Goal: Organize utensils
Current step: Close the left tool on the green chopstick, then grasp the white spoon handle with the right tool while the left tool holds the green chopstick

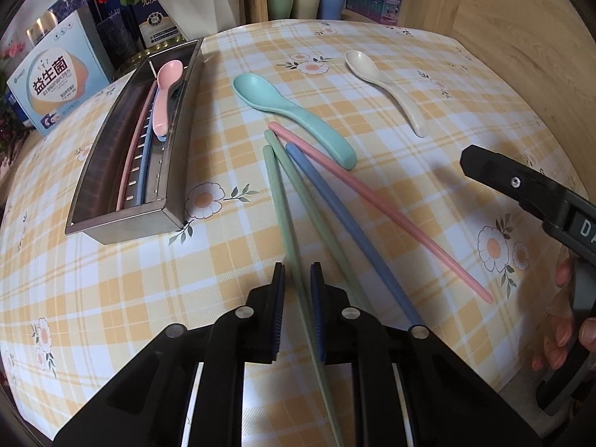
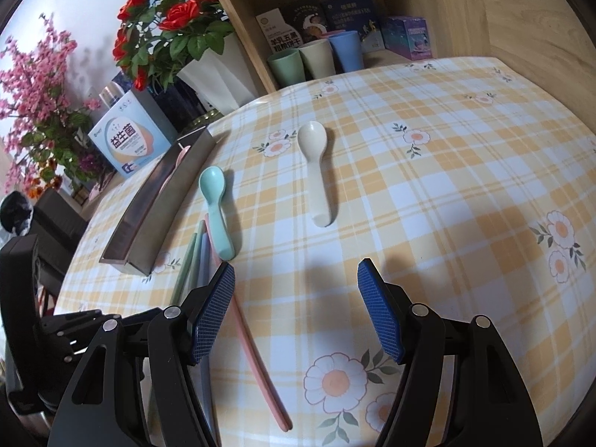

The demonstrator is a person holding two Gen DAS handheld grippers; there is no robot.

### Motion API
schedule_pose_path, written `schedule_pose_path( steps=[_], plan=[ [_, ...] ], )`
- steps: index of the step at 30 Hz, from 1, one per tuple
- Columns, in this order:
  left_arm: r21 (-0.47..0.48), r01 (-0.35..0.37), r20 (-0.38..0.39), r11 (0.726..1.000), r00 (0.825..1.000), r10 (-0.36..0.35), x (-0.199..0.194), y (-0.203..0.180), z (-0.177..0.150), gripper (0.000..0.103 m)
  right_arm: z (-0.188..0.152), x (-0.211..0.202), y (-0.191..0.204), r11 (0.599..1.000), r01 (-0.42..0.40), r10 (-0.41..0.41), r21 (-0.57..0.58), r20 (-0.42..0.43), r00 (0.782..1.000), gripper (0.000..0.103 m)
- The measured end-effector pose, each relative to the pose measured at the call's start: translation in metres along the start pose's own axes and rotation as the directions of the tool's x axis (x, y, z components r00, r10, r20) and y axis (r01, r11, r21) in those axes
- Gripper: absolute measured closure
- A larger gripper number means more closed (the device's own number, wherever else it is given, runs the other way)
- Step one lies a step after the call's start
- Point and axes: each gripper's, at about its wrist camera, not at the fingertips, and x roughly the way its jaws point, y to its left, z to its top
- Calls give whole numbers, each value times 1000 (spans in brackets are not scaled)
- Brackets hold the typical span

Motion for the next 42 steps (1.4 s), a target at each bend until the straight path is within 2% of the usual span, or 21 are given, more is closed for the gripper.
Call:
schedule_pose_path(
  steps=[4,10,15,21,28,32,35,39,42],
  plan=[
    [-6,5,8,1000,1000,-5,-1,0,-3,96,-1,3,-1,1000,-4,4,12,-12,1000,37],
    [-79,29,13,996,1000,-28,-7,15,-12,98,-3,5,1,1000,1,-1,7,-23,1000,37],
    [-124,31,56,992,998,-24,-22,27,-12,98,-4,6,2,1000,5,-5,1,-27,1000,37],
    [-123,49,120,991,992,-34,-37,28,-9,98,-5,6,4,1000,9,-10,-3,-34,999,37],
    [-118,72,161,990,986,-52,-43,26,-7,98,0,6,0,1000,15,-15,9,-34,999,37],
    [-137,87,182,987,981,-61,-47,31,-8,98,20,7,0,998,29,-29,-57,3,1000,38],
    [-153,96,190,984,980,-65,-49,36,-10,98,41,17,1,992,38,-38,-122,7,999,44],
    [-179,109,202,978,977,-72,-52,45,-13,98,66,40,3,980,69,-74,-189,-20,997,58],
    [-194,119,214,974,974,-76,-55,51,-16,98,77,59,4,978,74,-86,-196,-55,995,59]
  ],
)
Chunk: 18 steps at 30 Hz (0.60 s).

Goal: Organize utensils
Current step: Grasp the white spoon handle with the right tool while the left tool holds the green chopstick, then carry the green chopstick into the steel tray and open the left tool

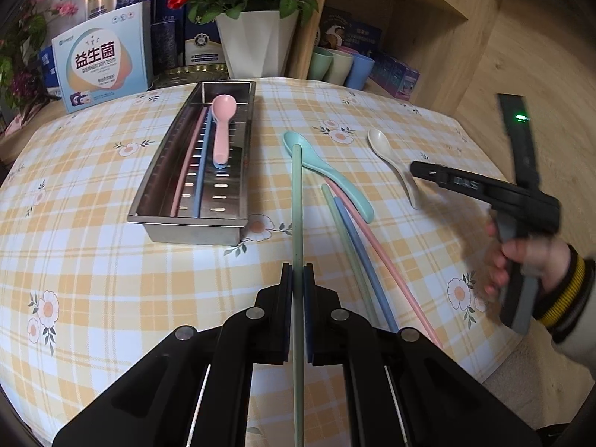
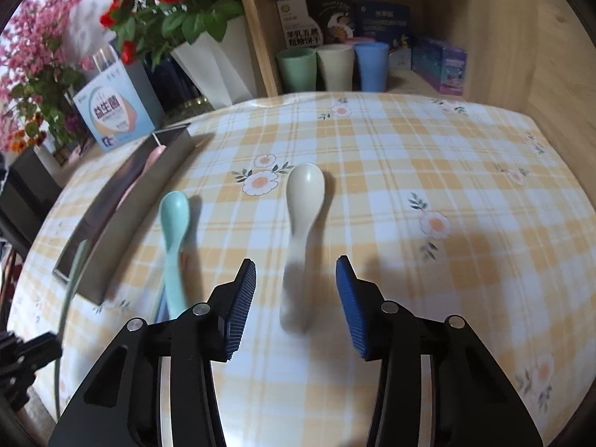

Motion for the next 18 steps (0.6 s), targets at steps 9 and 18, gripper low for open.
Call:
schedule_pose_path(
  steps=[9,18],
  plan=[
    [-33,11,28,999,1000,-10,-10,14,0,98,13,43,-3,992,35,-22,120,-102,994,72],
    [-54,23,36,998,999,-22,-11,21,-2,98,16,48,9,991,117,-107,68,-132,985,89]
  ],
)
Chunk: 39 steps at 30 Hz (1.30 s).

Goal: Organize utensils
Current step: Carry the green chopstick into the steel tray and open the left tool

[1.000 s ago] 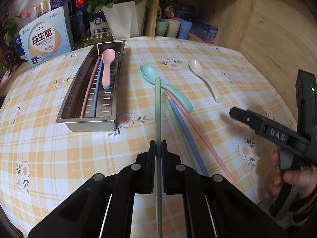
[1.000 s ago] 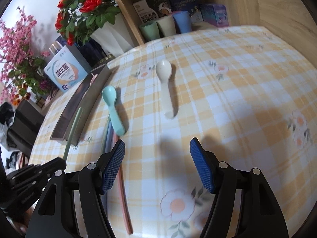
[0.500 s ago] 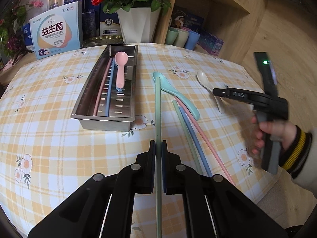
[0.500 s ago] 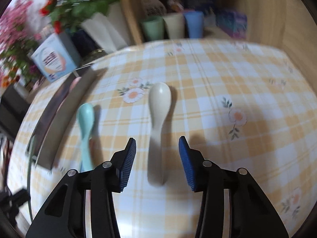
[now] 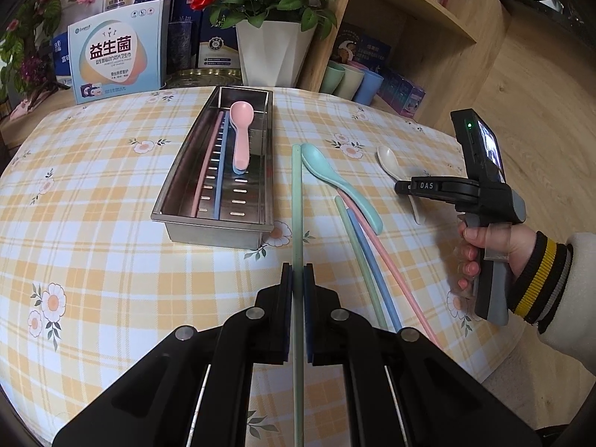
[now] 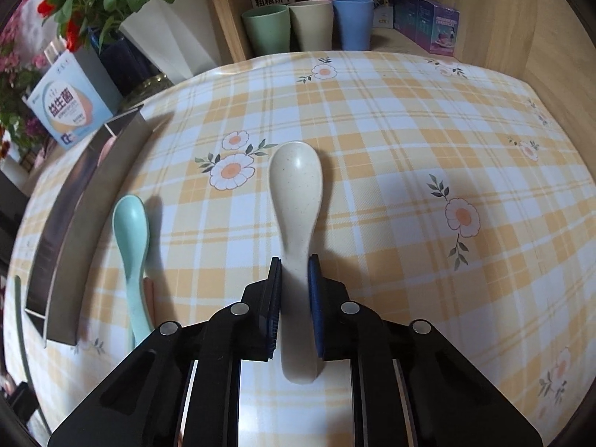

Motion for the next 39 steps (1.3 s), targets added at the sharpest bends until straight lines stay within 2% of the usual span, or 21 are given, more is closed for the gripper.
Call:
schedule_pose_path(
  steps=[7,14,16,22,27,29,32,36,39],
  plan=[
    [-19,-1,-1,1000,1000,1,0,4,1,98,-4,-7,2,1000,-15,15,14,14,1000,89],
    [-14,-10,3,1000,1000,10,-1,8,2,98,-17,-37,4,981,-138,128,134,81,988,89],
    [-18,-17,6,1000,1000,17,-2,12,6,98,-26,-51,9,977,-171,155,125,127,980,89],
    [-23,9,-29,1000,1000,-10,-1,17,22,98,-44,-66,7,957,-238,213,169,150,965,89],
    [-18,12,-37,1000,999,-13,1,21,47,98,-47,-72,-6,949,-251,220,190,167,961,89],
    [-16,-2,-32,1000,999,2,4,24,64,98,-47,-74,-15,944,-256,220,207,180,959,89],
    [-6,-35,-25,999,999,35,12,30,91,98,-43,-81,-20,957,-238,199,167,219,955,89],
    [-4,-78,-33,997,996,77,33,40,122,98,-40,-84,-30,957,-241,199,164,236,951,89],
    [-37,-99,-77,994,992,96,60,52,142,98,-42,-81,-40,952,-239,193,190,234,953,89]
  ],
)
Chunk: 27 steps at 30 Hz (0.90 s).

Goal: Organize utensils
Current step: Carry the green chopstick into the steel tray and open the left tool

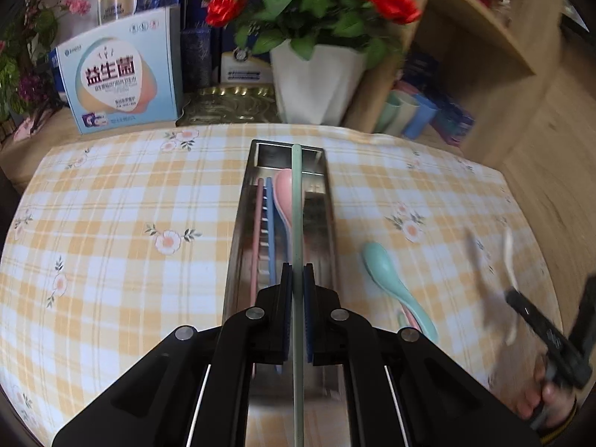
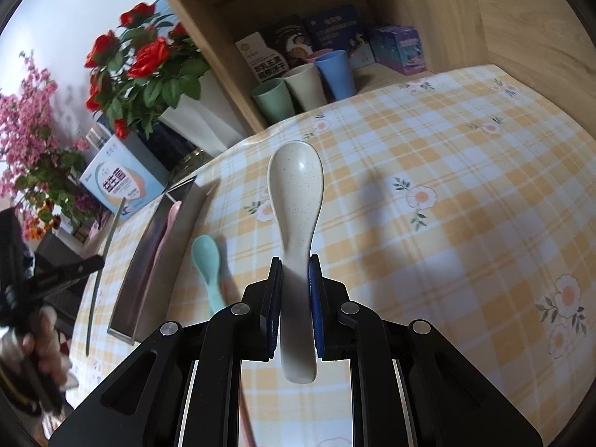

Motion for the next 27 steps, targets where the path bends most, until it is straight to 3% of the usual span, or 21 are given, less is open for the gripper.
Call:
schedule_pose_path(
  steps=[5,11,17,23,27],
  plan=[
    [-49,-31,-95,998,995,26,40,10,13,97,-3,3,-15,999,14,-13,44,-13,1000,89],
    [-47,-75,-150,996,986,68,67,13,19,97,-3,1,-21,998,16,-15,55,-14,1000,89],
    [-24,-99,-155,995,983,95,77,14,24,96,-1,-3,-20,999,18,-17,50,-11,1000,89],
    [18,-42,-110,999,993,44,53,11,25,89,0,-8,-12,999,6,-5,37,-17,1000,89],
    [55,-17,-60,998,998,20,25,10,22,72,2,-8,2,1000,-5,5,20,-28,1000,89]
  ],
)
